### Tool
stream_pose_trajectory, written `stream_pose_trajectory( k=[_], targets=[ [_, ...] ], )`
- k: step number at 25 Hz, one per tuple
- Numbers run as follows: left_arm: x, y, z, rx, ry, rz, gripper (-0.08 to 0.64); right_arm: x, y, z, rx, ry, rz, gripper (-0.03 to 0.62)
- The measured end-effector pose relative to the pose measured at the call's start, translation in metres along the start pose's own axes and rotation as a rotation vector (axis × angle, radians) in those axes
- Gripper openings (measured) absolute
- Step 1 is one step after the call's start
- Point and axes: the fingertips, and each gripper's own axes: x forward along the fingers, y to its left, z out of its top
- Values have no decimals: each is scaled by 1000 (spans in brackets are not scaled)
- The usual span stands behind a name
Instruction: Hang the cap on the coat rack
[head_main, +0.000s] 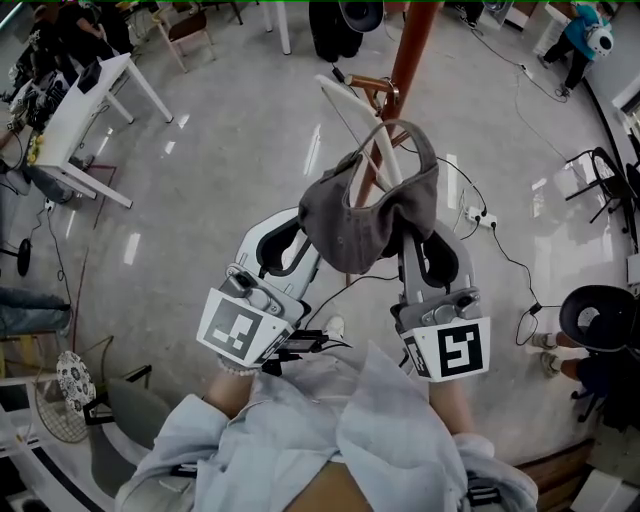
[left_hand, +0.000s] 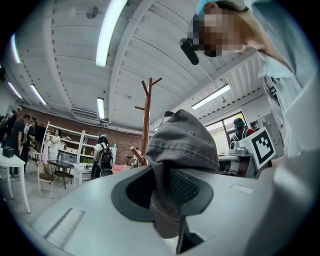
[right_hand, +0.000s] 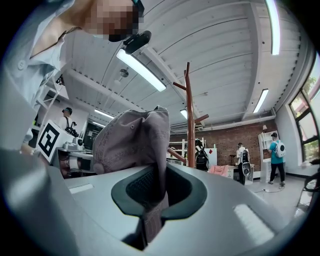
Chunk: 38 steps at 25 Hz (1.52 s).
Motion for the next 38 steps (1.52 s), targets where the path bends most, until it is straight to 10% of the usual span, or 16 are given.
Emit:
stream_pose_trajectory(
  k=[38],
  targets=[
    [25,62,-11,-51,30,-38,74,63,2,-11,6,65,-62,35]
  ],
)
